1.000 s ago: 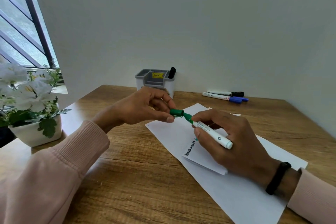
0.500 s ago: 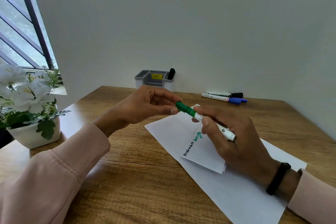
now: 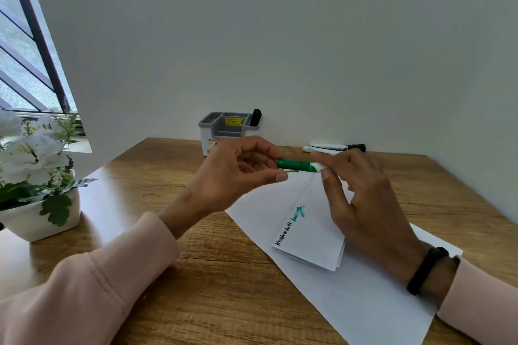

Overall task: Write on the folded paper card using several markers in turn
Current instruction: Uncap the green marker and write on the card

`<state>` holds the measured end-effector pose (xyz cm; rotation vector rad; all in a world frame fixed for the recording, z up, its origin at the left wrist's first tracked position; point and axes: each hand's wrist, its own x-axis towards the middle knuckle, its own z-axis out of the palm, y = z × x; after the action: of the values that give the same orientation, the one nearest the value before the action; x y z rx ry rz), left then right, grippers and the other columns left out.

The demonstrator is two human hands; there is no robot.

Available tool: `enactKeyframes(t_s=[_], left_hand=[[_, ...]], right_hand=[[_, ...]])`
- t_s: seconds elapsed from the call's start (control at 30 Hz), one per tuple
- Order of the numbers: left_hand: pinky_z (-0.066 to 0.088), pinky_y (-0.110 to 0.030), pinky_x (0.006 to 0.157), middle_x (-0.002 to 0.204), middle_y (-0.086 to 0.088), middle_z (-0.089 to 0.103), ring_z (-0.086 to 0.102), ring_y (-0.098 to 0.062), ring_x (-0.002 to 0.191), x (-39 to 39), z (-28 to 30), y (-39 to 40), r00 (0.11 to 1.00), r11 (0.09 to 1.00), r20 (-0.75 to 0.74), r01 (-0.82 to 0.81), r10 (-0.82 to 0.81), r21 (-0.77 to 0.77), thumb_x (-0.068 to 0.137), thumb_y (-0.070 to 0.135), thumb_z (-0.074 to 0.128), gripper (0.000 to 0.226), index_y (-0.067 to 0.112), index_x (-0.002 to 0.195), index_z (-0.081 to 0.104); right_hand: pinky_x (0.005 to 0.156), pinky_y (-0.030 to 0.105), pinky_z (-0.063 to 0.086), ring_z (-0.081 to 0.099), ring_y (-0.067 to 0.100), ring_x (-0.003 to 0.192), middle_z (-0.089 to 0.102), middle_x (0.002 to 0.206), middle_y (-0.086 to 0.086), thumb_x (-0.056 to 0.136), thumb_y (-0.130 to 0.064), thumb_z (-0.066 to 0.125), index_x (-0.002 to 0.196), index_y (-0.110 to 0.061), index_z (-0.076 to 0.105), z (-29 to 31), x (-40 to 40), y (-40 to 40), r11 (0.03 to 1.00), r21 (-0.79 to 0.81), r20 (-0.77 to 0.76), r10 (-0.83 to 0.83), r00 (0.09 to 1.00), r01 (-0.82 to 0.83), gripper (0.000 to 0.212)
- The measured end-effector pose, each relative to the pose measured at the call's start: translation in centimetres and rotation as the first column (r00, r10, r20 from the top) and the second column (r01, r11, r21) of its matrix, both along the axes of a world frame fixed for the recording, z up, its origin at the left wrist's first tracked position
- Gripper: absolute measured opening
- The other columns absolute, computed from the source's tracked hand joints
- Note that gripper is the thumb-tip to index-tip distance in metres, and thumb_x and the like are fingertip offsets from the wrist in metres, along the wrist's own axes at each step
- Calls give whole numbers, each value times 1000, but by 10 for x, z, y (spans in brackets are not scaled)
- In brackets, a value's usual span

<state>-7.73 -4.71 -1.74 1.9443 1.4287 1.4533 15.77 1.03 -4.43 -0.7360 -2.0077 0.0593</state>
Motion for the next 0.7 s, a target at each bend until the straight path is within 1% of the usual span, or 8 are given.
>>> enactKeyframes(t_s=[0.07, 0.13, 0.23, 0.37, 0.43, 0.5, 0.6, 0.7], left_hand=[[62, -30, 75, 92, 10, 78, 74, -13, 84, 9, -4, -3, 997, 998, -68, -26, 30, 56, 77, 33, 89, 29, 29, 102, 75], [61, -27, 71, 92, 15, 77, 73, -12, 83, 18, -6, -6, 991, 994, -126, -31, 45, 107, 79, 37, 87, 29, 29, 103, 76], [60, -23, 67, 93, 18, 76, 72, -9, 82, 31, -6, -11, 982, 984, -182, -19, 52, 178, 82, 44, 80, 29, 27, 105, 76], [56, -15, 67, 92, 18, 75, 71, -7, 83, 40, -3, -17, 966, 962, -246, -6, 76, 274, 85, 32, 82, 22, 24, 105, 77], [54, -14, 68, 93, 18, 75, 70, -6, 83, 43, -3, -19, 964, 959, -257, 4, 73, 285, 86, 28, 83, 23, 24, 107, 77], [53, -12, 68, 94, 21, 74, 69, -6, 83, 46, -3, -20, 957, 955, -280, 14, 72, 295, 85, 27, 83, 25, 25, 109, 77], [51, -10, 67, 95, 19, 73, 67, -4, 81, 49, -5, -21, 926, 944, -371, 59, 70, 324, 86, 29, 80, 28, 26, 114, 75], [54, -21, 66, 96, 12, 74, 65, -8, 79, 50, -8, -22, 879, 939, -472, 99, 73, 329, 88, 29, 81, 36, 27, 122, 71]], right_hand=[[85, 44, 48, 51, 24, 95, 59, 93, -3, 103, -48, 49, 121, -20, 75, 3, 3, -1, 999, -37, 59, -19, 998, 21, 42], [75, 44, 46, 49, 25, 87, 54, 84, -1, 94, -75, 42, 95, -19, 68, 6, 5, 0, 997, -39, 134, -68, 989, 74, 62], [69, 44, 46, 49, 25, 81, 53, 77, -2, 82, -93, 34, 76, -19, 54, 7, 5, 1, 990, -49, 170, -121, 978, 131, 77], [59, 43, 45, 48, 21, 68, 50, 62, -6, 74, -99, 37, 63, -19, 46, 8, 4, 2, 988, -133, 82, -71, 994, 82, 81], [53, 38, 38, 43, 17, 60, 43, 56, -8, 74, -99, 41, 60, -17, 44, 10, 2, 0, 987, -151, 58, -49, 997, 57, 83], [51, 36, 31, 37, 14, 54, 37, 51, -9, 75, -92, 48, 55, -18, 40, 11, 1, -4, 987, -153, 59, -39, 998, 47, 77], [47, 38, 29, 32, 14, 48, 33, 46, -7, 76, -84, 51, 51, -21, 38, 11, 1, -6, 988, -147, 92, -42, 995, 55, 69], [48, 34, 27, 35, 15, 46, 42, 46, -1, 76, -85, 46, 51, -16, 47, 9, 1, -6, 989, -115, 160, -72, 984, 91, 74]])
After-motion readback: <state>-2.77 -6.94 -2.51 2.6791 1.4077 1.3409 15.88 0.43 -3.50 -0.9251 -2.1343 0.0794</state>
